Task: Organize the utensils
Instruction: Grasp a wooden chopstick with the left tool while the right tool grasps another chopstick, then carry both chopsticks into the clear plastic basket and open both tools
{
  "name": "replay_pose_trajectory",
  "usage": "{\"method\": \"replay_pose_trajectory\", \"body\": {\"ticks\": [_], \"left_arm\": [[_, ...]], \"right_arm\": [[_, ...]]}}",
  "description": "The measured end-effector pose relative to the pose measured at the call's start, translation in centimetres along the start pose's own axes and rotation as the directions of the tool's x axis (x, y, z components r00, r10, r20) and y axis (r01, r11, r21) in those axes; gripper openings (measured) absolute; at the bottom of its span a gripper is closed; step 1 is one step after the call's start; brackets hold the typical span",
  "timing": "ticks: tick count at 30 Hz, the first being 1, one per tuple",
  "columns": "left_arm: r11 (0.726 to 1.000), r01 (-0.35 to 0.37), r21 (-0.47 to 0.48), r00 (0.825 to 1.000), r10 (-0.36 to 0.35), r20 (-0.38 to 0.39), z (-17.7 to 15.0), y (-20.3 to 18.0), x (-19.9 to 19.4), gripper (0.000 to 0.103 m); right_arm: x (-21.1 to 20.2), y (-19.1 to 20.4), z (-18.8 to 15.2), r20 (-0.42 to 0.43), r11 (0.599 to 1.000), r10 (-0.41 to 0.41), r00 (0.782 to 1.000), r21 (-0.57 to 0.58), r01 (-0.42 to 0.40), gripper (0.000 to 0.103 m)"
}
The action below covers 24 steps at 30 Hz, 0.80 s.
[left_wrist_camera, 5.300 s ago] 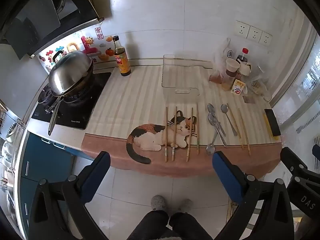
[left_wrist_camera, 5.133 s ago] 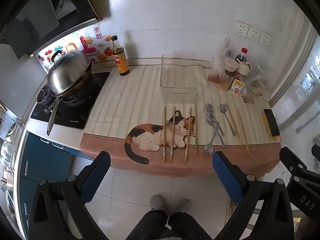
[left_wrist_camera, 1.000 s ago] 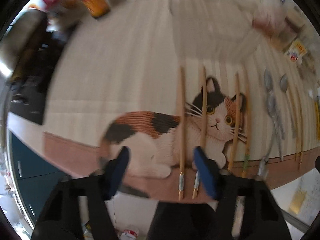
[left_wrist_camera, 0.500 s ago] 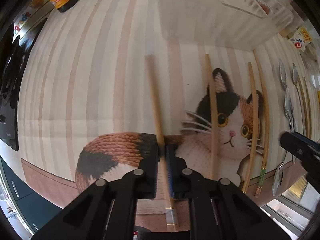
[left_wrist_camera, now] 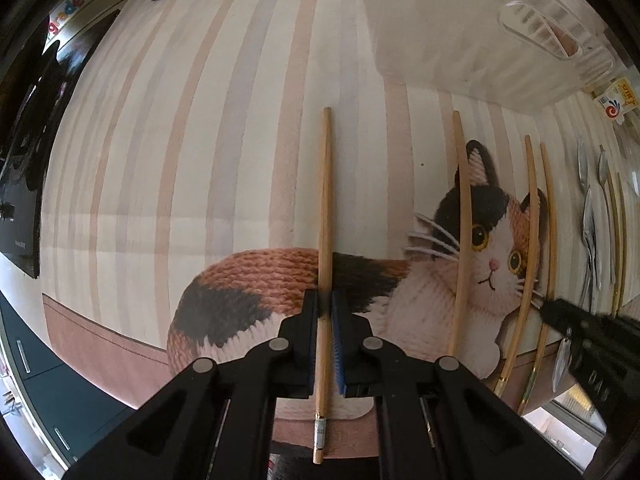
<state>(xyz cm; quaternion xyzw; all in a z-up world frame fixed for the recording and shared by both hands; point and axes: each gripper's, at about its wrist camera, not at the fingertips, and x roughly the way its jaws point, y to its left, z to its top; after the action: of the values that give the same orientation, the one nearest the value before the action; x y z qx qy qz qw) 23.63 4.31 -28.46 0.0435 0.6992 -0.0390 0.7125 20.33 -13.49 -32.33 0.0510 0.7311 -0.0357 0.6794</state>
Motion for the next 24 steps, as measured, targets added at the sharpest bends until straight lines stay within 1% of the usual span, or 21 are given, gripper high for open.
{"method": "replay_pose_trajectory", "body": {"ticks": [1, 2, 3, 9, 12, 17, 19, 20, 22, 24], "left_arm": [[1.000, -0.001, 0.002, 1.000, 0.001, 0.002, -1.0, 0.4, 0.0, 0.005], [1.000, -0.004, 0.006, 1.000, 0.004, 0.001, -1.0, 0.3, -0.1, 0.005], [1.000, -0.004, 0.008, 1.000, 0.004, 0.003, -1.1, 1.1, 1.0, 0.005], [1.000, -0.020, 0.024, 1.000, 0.020, 0.002, -1.0, 0.3, 1.4, 0.005], [0.999, -0.029, 0.025, 1.000, 0.029, 0.003, -0.8, -0.5, 1.6, 0.005], [0.998, -0.048, 0.035, 0.999, 0.048, 0.008, -0.8, -1.5, 1.6, 0.005], [0.998, -0.052, 0.038, 0.999, 0.052, 0.015, -0.9, -1.9, 1.6, 0.005], [0.997, -0.062, 0.043, 0.998, 0.062, 0.017, -1.1, -2.2, 1.6, 0.004], [0.997, -0.069, 0.038, 0.997, 0.068, 0.020, -1.4, -2.2, 1.4, 0.004], [0.997, -0.072, 0.030, 0.997, 0.071, 0.032, -1.8, -2.2, 0.7, 0.004]], "right_arm": [[0.0, 0.0, -0.2, -0.002, 1.000, -0.002, 1.000, -0.006, 0.002, 0.008], [0.0, 0.1, -0.3, -0.002, 1.000, -0.005, 1.000, -0.012, 0.005, 0.008], [0.3, 0.4, -0.5, -0.004, 1.000, -0.011, 1.000, -0.019, 0.011, 0.008], [0.9, 2.7, 0.0, -0.027, 0.996, -0.063, 0.998, -0.058, 0.061, 0.009], [0.6, 3.3, 0.3, -0.039, 0.997, -0.066, 0.997, -0.050, 0.064, 0.009], [1.2, 3.2, 0.9, -0.039, 0.998, -0.058, 0.998, -0.033, 0.057, 0.008], [0.8, 2.3, 2.0, -0.035, 0.998, -0.055, 0.998, -0.022, 0.055, 0.008], [0.8, 2.0, 1.9, -0.029, 0.999, -0.051, 0.998, -0.018, 0.051, 0.008], [0.6, 1.1, 1.7, -0.022, 1.000, -0.029, 0.999, -0.004, 0.029, 0.008], [0.3, 0.2, 1.3, -0.032, 1.000, 0.012, 0.999, 0.022, -0.011, 0.008]]}}
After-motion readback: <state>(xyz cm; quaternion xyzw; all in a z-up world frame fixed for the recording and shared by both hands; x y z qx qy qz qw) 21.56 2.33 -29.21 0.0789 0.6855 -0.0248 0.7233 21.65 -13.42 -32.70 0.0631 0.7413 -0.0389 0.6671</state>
